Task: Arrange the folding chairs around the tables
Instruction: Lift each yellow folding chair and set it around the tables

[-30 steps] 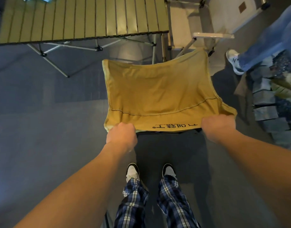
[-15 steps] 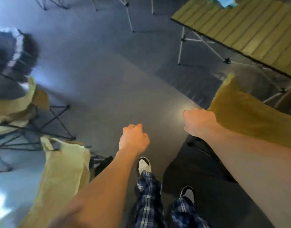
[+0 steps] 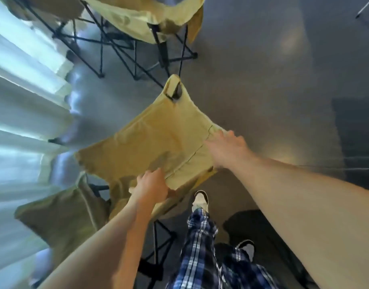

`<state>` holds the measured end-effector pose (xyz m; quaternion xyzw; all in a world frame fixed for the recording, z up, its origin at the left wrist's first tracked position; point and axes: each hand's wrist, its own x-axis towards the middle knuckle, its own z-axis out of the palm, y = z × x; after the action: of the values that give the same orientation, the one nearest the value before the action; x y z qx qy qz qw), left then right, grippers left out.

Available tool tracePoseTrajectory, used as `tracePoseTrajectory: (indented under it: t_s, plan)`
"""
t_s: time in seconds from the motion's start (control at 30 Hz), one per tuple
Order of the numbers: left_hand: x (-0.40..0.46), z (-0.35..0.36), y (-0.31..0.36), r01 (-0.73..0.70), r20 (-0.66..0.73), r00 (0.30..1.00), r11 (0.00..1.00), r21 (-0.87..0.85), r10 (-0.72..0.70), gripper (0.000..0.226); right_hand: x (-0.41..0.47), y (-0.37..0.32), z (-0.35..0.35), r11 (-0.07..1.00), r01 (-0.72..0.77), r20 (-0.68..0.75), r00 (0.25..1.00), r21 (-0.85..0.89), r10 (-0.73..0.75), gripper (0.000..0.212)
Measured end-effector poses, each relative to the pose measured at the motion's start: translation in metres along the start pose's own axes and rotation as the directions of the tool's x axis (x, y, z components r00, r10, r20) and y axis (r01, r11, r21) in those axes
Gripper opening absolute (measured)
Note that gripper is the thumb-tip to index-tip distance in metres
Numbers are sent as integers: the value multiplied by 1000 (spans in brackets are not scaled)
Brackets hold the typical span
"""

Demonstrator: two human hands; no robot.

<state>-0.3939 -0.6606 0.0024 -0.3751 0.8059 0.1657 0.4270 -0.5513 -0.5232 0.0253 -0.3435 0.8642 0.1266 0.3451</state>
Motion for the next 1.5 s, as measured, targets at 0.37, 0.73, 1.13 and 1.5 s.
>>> tracePoseTrajectory:
  t_s: [0.37,0.73,1.13,1.5]
  plan:
    - [24,44,-25,40,185,982,999,6,-40,37,53,-22,25,956,-168,254,940,-242,230,45]
    - [15,4,149,-148,28,989,983,111,145,44,31,160,19,925,-380,258,893,-7,369,33]
    - [-19,-14,443,-424,-51,820,665,615,570,43,-86,401,81,550,-713,340,695,434,633,33]
    - [-17,-11,587,-514,195,592,181,839,782,55,-116,442,142,77,-799,558,482,596,676,48]
